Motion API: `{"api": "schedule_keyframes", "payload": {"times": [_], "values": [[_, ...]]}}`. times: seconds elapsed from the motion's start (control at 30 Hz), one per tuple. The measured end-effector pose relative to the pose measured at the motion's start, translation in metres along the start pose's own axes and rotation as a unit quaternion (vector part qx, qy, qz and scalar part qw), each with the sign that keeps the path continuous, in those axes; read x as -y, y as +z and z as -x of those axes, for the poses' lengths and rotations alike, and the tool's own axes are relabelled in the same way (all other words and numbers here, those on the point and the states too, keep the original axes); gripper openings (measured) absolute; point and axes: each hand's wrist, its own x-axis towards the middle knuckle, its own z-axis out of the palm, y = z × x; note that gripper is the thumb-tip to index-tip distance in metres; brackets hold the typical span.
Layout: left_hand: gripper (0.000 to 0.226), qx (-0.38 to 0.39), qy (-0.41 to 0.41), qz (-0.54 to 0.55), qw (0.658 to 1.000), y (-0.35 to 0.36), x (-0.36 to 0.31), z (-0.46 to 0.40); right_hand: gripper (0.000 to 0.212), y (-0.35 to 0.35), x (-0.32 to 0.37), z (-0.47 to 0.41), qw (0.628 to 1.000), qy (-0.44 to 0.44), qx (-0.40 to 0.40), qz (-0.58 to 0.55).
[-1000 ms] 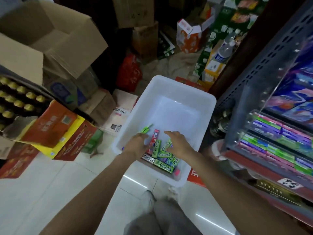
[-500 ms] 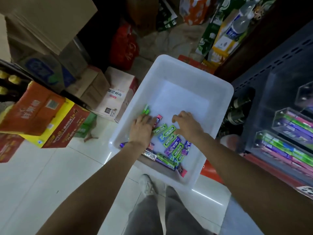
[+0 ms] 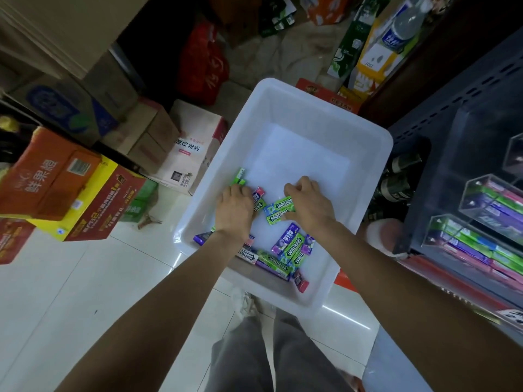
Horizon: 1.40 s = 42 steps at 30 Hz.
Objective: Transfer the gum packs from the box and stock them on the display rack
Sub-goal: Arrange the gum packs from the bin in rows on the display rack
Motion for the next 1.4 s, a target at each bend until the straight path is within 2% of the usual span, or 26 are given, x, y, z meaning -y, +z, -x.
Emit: {"api": "schedule_keyframes", "payload": {"times": [0.17, 0.27, 0.33, 0.4, 0.47, 0.5, 0.53, 0.57, 0.63, 0.67, 0.7, 0.77, 0.8, 0.83, 0.9, 1.1, 1.2, 1.3, 1.4], "values": [[0.044, -0.032, 0.012, -0.029, 0.999, 0.002, -0.002, 0.003, 0.055, -0.003, 0.0, -0.006, 0.993, 0.111, -0.036, 0.027], [0.045, -0.003, 0.021, -0.018, 1.0, -0.002, -0.002, 0.007, 0.054, -0.001, 0.001, -0.009, 0.997, 0.079, 0.001, 0.013], [0.029, 0.02, 0.007, 0.058, 0.998, -0.002, -0.002, 0.005, 0.048, 0.002, 0.005, -0.008, 0.998, 0.06, 0.025, 0.007], [0.017, 0.05, -0.038, 0.226, 0.972, -0.006, 0.0, 0.004, 0.039, 0.003, 0.007, -0.007, 0.997, 0.062, 0.035, -0.008], [0.014, 0.052, -0.081, 0.363, 0.927, -0.01, 0.004, 0.004, 0.035, -0.001, 0.008, -0.006, 0.993, 0.08, 0.038, -0.083], [0.017, 0.06, -0.106, 0.433, 0.893, -0.011, 0.005, 0.004, 0.029, -0.004, 0.008, -0.004, 0.984, 0.095, 0.031, -0.146], [0.023, 0.067, -0.132, 0.515, 0.845, -0.014, 0.007, 0.005, 0.02, -0.009, 0.009, -0.002, 0.967, 0.108, 0.018, -0.23], [0.027, 0.076, -0.163, 0.599, 0.78, -0.017, 0.009, 0.007, 0.016, -0.016, 0.011, 0.003, 0.933, 0.123, 0.011, -0.338], [0.021, 0.107, -0.198, 0.704, 0.674, -0.03, 0.01, 0.013, 0.009, -0.032, 0.018, 0.018, 0.826, 0.142, 0.018, -0.545], [0.014, 0.131, -0.197, 0.732, 0.639, -0.039, 0.01, 0.017, 0.006, -0.041, 0.022, 0.028, 0.787, 0.137, 0.021, -0.601], [0.008, 0.152, -0.185, 0.758, 0.607, -0.049, 0.008, 0.02, 0.006, -0.05, 0.025, 0.038, 0.773, 0.125, 0.019, -0.622], [0.006, 0.176, -0.15, 0.795, 0.561, -0.073, 0.003, 0.025, 0.009, -0.068, 0.031, 0.057, 0.765, 0.104, 0.002, -0.636], [0.009, 0.182, -0.13, 0.803, 0.552, -0.086, 0.0, 0.027, 0.014, -0.077, 0.032, 0.066, 0.763, 0.101, -0.014, -0.638], [0.012, 0.186, -0.109, 0.809, 0.547, -0.099, -0.004, 0.028, 0.019, -0.086, 0.032, 0.075, 0.762, 0.099, -0.033, -0.64], [0.013, 0.189, -0.063, 0.806, 0.557, -0.125, -0.015, 0.032, 0.024, -0.106, 0.029, 0.094, 0.759, 0.095, -0.075, -0.639], [0.019, 0.176, 0.02, 0.782, 0.598, -0.2, -0.078, 0.05, 0.014, -0.167, -0.011, 0.164, 0.756, 0.051, -0.168, -0.631], [0.022, 0.159, 0.055, 0.76, 0.628, -0.23, -0.128, 0.06, 0.019, -0.186, -0.052, 0.203, 0.749, 0.055, -0.194, -0.631], [0.01, 0.152, 0.085, 0.758, 0.628, -0.251, -0.188, 0.072, 0.031, -0.198, -0.107, 0.243, 0.752, 0.068, -0.216, -0.619], [0.009, 0.146, 0.104, 0.749, 0.638, -0.265, -0.258, 0.088, 0.027, -0.205, -0.17, 0.286, 0.758, 0.075, -0.252, -0.597]]}}
